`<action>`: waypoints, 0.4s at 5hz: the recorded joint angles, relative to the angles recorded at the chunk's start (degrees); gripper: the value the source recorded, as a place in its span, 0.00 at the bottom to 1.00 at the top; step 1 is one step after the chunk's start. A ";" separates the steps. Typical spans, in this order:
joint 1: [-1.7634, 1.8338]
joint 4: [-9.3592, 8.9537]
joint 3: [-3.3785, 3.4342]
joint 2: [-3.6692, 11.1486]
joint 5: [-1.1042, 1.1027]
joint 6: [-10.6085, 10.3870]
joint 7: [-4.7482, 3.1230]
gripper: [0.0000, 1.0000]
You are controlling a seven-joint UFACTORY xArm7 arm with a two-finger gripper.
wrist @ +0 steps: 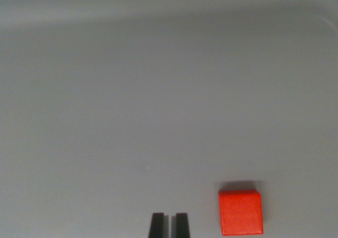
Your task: Reach red block
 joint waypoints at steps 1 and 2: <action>0.00 0.00 0.00 0.00 0.00 0.00 0.00 0.00; -0.33 -1.99 -0.23 0.67 0.18 -2.64 -0.47 0.00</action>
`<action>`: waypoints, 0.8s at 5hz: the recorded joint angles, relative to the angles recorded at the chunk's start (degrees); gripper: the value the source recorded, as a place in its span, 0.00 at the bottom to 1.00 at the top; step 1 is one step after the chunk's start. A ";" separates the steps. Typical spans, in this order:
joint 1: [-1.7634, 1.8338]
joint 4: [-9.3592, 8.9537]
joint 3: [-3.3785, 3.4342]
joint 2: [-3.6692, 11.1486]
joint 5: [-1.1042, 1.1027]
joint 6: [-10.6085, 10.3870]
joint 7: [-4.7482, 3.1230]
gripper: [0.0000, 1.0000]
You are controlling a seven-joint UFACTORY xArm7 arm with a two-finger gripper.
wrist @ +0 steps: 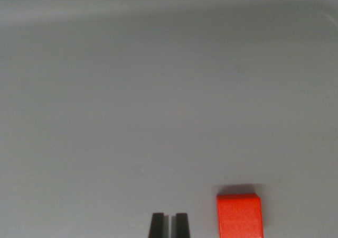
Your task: Reach red block
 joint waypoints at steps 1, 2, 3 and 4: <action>0.00 0.00 0.00 0.00 0.00 0.00 0.00 0.00; -0.33 -2.03 -0.23 0.68 0.18 -2.69 -0.48 0.00; -0.33 -2.03 -0.23 0.68 0.18 -2.69 -0.48 0.00; -0.67 -4.08 -0.47 1.37 0.36 -5.40 -0.96 0.00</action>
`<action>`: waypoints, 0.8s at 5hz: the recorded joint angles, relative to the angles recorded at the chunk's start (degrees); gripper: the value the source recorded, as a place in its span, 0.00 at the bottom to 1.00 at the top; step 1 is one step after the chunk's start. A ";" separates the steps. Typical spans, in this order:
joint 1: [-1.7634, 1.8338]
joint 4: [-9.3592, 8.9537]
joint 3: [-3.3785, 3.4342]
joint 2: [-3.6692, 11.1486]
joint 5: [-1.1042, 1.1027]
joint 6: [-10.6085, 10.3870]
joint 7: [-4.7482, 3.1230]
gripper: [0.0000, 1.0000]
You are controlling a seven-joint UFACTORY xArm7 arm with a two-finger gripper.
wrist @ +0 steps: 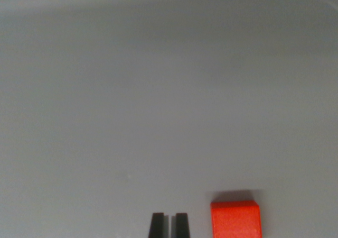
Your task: Reach red block
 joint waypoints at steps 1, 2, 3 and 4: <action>0.00 0.00 0.00 0.00 0.00 0.00 0.00 0.00; -0.34 -2.08 -0.24 0.70 0.19 -2.75 -0.49 0.00; -0.34 -2.08 -0.24 0.70 0.19 -2.75 -0.49 0.00; -0.66 -4.03 -0.46 1.35 0.36 -5.34 -0.95 0.00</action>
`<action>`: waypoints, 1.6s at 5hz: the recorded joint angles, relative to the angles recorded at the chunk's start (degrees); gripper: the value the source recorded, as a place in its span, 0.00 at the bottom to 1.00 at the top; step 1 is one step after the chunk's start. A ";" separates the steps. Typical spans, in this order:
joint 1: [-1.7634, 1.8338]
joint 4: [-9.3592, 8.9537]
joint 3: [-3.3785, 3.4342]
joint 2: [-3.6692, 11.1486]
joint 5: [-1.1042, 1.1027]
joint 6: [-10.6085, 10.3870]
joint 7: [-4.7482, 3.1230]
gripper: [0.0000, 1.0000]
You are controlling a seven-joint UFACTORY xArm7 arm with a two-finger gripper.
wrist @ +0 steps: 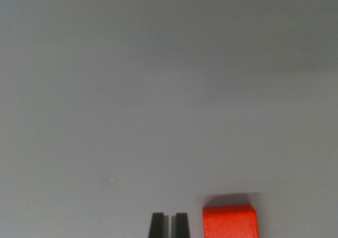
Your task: Reach red block
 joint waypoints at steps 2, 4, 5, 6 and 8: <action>-0.34 -2.04 -0.23 0.68 0.18 -2.70 -0.48 0.00; -0.65 -3.97 -0.46 1.33 0.35 -5.26 -0.93 0.00; -0.65 -3.97 -0.46 1.33 0.35 -5.26 -0.93 0.00; -0.94 -5.74 -0.66 1.93 0.51 -7.60 -1.35 0.00; -1.24 -7.53 -0.86 2.53 0.67 -9.98 -1.77 0.00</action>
